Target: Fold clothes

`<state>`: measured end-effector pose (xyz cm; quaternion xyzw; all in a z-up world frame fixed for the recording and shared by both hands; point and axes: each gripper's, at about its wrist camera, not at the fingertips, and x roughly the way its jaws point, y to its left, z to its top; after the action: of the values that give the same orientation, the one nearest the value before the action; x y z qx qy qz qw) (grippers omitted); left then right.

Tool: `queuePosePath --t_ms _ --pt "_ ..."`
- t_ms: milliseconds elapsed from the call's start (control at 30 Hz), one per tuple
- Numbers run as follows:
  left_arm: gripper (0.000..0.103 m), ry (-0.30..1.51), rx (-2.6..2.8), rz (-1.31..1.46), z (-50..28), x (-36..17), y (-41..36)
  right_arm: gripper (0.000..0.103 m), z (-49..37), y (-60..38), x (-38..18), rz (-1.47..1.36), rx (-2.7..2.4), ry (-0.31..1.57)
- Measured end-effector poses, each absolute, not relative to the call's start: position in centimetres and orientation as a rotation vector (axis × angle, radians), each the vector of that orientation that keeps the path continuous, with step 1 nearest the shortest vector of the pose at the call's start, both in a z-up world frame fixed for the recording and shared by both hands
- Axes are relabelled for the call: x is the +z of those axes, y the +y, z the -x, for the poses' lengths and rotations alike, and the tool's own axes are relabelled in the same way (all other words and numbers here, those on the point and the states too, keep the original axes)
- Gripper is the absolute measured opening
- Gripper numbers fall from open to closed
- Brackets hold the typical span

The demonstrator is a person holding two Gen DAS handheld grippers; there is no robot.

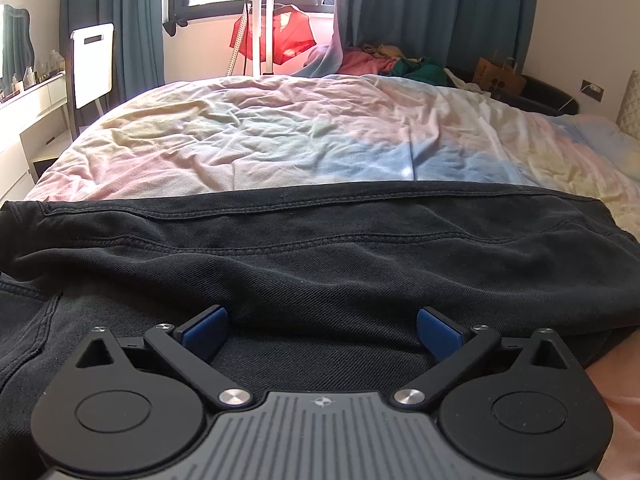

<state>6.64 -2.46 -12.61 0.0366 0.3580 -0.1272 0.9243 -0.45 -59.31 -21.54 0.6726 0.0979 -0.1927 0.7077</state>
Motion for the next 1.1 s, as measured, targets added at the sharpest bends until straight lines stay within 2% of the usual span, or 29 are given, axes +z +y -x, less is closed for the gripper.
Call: queuePosePath --t_ms 133,333,600,767,1100 --pt "0.102 0.734 -0.258 -0.075 -6.7 -12.6 -2.5 0.074 1.1 -58.9 -21.0 -1.544 -0.399 0.192" --pt "0.102 0.739 -0.251 -0.072 -6.9 -12.5 -2.6 0.075 5.9 -58.1 -18.5 -1.476 -0.63 0.128" --pt "0.102 0.739 -0.248 -0.067 -6.7 -12.5 -2.4 0.075 5.0 -55.0 -19.6 -1.671 -0.472 0.338" --pt "0.102 0.735 -0.236 -0.061 -6.6 -12.3 -2.3 0.075 2.0 -54.1 -19.8 -1.581 -0.463 0.507" --pt "0.102 0.726 -0.206 -0.051 -6.5 -12.3 -2.1 0.075 0.3 -57.4 -20.6 -1.541 -0.347 0.257"
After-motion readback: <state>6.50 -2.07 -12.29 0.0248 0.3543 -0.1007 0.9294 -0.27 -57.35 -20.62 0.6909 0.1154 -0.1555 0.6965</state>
